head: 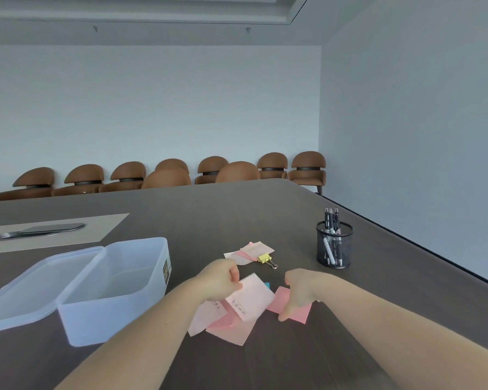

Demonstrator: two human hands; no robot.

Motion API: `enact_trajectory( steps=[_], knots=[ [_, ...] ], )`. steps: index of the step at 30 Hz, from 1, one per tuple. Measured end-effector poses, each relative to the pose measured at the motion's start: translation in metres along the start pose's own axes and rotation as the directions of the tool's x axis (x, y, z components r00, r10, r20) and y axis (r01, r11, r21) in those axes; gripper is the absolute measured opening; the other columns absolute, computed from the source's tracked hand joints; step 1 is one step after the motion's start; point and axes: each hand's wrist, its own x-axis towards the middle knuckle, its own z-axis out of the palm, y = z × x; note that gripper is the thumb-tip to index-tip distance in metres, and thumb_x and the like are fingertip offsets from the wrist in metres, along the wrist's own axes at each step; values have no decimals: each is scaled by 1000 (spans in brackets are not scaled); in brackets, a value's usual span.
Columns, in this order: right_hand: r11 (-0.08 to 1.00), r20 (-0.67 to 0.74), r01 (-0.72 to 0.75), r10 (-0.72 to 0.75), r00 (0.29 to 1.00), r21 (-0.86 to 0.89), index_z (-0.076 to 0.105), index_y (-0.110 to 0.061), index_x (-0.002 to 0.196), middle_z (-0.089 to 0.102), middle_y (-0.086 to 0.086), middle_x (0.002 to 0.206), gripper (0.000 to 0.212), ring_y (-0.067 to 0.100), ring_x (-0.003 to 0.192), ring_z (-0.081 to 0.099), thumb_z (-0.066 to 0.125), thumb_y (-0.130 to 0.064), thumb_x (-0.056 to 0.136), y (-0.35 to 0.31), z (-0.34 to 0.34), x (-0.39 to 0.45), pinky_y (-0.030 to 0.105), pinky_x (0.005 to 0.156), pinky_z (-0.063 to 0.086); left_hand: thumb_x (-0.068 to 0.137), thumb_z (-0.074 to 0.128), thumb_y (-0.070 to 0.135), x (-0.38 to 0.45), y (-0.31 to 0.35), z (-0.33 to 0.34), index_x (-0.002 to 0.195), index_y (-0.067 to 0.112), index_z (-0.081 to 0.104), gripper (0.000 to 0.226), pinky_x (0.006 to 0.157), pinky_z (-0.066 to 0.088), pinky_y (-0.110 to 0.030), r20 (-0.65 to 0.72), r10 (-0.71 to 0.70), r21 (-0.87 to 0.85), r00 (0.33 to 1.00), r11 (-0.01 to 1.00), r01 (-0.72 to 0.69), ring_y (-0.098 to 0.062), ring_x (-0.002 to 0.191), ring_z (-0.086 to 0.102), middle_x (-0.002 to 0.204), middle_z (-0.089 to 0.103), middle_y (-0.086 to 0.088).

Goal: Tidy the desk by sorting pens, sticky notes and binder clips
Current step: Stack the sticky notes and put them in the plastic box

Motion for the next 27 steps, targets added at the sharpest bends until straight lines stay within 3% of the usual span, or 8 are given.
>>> enact_trajectory(
  steps=[3, 6, 8, 12, 14, 17, 23, 27],
  knots=[
    [1000, 19, -9, 9, 1000, -12, 56, -4, 113, 56, 4, 86, 61, 27, 83, 50, 74, -48, 75, 0, -6, -1, 27, 66, 42, 84, 60, 13, 2, -14, -9, 72, 23, 51, 18, 59, 42, -27, -139, -72, -97, 988, 994, 59, -14, 68, 50, 77, 53, 5],
    [999, 45, -33, 33, 998, -6, 58, -5, 104, 53, 5, 74, 53, 24, 72, 53, 76, -46, 74, -2, -10, 1, 27, 72, 43, 80, 65, 11, -3, -26, -18, 89, 18, 59, 12, 73, 51, -33, -144, -142, -151, 979, 981, 120, -22, 82, 58, 86, 58, 0],
    [999, 40, -50, 50, 998, -1, 59, -5, 106, 54, 5, 77, 55, 22, 67, 52, 76, -46, 73, -4, -11, 2, 26, 68, 42, 79, 67, 12, -9, -31, -22, 97, 11, 66, 19, 65, 46, -29, -73, -150, -82, 986, 986, 144, -22, 78, 54, 82, 55, -1],
    [998, 3, -67, 67, 998, -7, 57, -4, 117, 51, 6, 89, 44, 23, 78, 50, 66, -34, 86, -3, -5, 11, 28, 75, 39, 76, 71, 22, -18, -37, -23, 81, 14, 62, 13, 52, 32, -22, 2, -195, 34, 981, 980, 195, -21, 73, 47, 82, 52, -3],
    [996, -15, -73, 74, 997, 47, 56, -1, 122, 50, 6, 96, 46, 24, 84, 48, 63, -31, 89, -3, -2, 13, 27, 71, 39, 78, 71, 25, -20, -38, -21, 84, 15, 63, 15, 54, 35, -21, 38, -204, 66, 978, 977, 201, -19, 77, 51, 86, 55, -1],
    [987, -40, -38, 44, 998, 154, 59, -5, 107, 50, 5, 93, 40, 24, 86, 47, 68, -34, 83, -7, -5, 7, 24, 55, 35, 81, 69, 26, -25, -38, -20, 97, 11, 66, 22, 57, 37, -20, 94, -209, 86, 974, 976, 201, -18, 82, 52, 93, 54, -1],
    [858, -50, 9, 20, 999, 513, 63, -11, 91, 53, 4, 85, 32, 17, 78, 51, 74, -25, 64, -12, -8, 12, 27, 71, 43, 82, 69, 21, -29, -48, -15, 122, 7, 57, 43, 74, 40, -23, 84, -278, 215, 957, 943, 255, -20, 92, 50, 107, 54, -3],
    [817, 21, 39, -63, 998, 576, 68, 0, 110, 59, 2, 89, 43, 16, 81, 58, 75, -18, 71, -21, -9, 13, 25, 75, 48, 82, 69, 21, -29, -48, -20, 124, 5, 56, 47, 72, 39, -24, 81, -304, 259, 949, 926, 275, -20, 89, 50, 108, 58, -4]
  ],
)
